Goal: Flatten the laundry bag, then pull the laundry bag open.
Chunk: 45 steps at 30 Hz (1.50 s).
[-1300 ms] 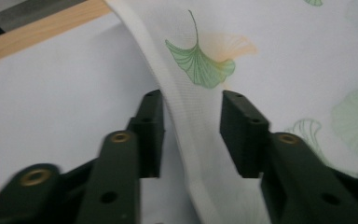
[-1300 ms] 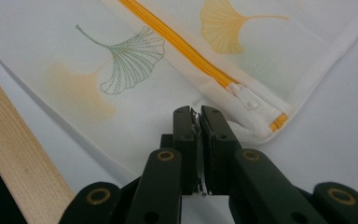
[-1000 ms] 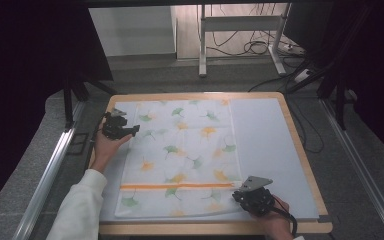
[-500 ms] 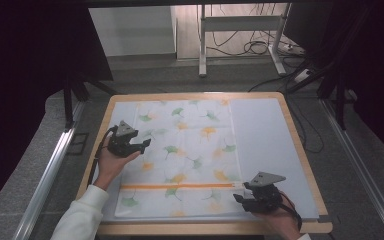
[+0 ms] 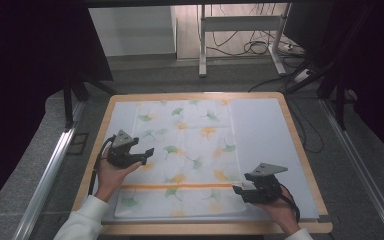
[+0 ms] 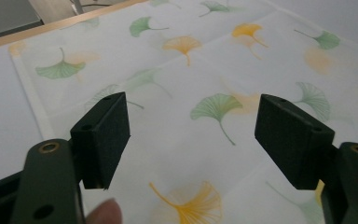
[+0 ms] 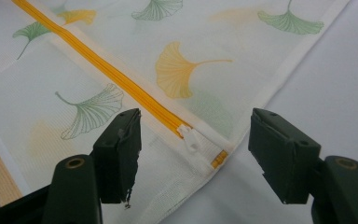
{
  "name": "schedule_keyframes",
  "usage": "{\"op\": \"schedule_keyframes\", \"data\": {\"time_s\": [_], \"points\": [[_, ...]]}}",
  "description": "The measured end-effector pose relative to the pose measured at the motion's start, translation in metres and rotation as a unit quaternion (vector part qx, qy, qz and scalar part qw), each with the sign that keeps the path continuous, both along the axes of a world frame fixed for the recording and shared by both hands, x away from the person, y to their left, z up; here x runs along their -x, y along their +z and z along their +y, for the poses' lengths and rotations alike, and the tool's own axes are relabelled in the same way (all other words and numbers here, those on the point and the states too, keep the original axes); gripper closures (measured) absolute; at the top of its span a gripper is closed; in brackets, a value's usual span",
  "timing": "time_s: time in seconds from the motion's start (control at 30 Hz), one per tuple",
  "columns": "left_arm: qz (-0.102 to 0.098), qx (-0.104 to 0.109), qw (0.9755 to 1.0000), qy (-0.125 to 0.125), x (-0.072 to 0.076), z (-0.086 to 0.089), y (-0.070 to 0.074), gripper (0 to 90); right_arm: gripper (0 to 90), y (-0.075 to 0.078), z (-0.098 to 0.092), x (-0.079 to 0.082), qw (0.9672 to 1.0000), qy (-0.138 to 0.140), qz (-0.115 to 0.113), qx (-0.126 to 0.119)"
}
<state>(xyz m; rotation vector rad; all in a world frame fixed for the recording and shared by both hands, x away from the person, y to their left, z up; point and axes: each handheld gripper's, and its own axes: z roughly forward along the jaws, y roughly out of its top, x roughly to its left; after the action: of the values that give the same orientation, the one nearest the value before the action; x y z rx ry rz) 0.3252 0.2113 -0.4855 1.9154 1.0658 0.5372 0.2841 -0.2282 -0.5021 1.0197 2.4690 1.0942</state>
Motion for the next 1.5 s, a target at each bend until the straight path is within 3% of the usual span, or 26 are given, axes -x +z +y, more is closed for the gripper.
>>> {"op": "schedule_keyframes", "data": {"time_s": [0.1,0.23,0.3,0.37,0.5,0.67,1.07,1.23,1.37,1.5], "points": [[0.007,0.005,0.9998,-0.017,0.005,-0.004,0.000,28.1,34.2,-0.002,0.001,0.001,1.0000,0.001,0.000,0.008],[0.011,-0.006,0.9991,-0.042,0.013,-0.012,0.001,28.8,34.5,-0.002,0.001,0.003,0.9999,0.008,-0.003,0.013],[0.028,0.011,0.9977,-0.062,0.016,-0.015,0.001,28.4,34.7,0.000,0.000,0.007,0.9999,0.008,-0.008,0.010],[0.060,0.032,0.9945,-0.080,0.017,-0.017,0.001,26.8,34.8,0.000,-0.001,0.009,0.9999,0.007,-0.011,0.008],[0.042,0.030,0.9958,-0.075,0.023,-0.023,0.000,25.5,34.9,-0.001,-0.001,0.016,0.9996,0.015,-0.015,0.017],[0.032,0.052,0.9955,-0.072,0.030,-0.024,0.002,27.6,34.9,-0.001,0.000,0.021,0.9994,0.015,-0.020,0.026],[0.023,0.033,0.9938,-0.104,0.042,-0.048,0.008,32.3,36.7,-0.001,0.002,0.027,0.9993,0.025,-0.018,0.023],[0.027,0.025,0.9921,-0.120,0.042,-0.061,0.010,32.2,44.1,-0.001,0.004,0.029,0.9992,0.031,-0.014,0.022],[0.032,0.018,0.9898,-0.138,0.041,-0.074,0.010,33.4,62.4,-0.001,0.007,0.031,0.9993,0.026,-0.017,0.021],[0.032,0.005,0.9872,-0.156,0.040,-0.090,0.011,34.5,73.3,-0.002,0.010,0.031,0.9990,0.040,-0.009,0.018]]}}
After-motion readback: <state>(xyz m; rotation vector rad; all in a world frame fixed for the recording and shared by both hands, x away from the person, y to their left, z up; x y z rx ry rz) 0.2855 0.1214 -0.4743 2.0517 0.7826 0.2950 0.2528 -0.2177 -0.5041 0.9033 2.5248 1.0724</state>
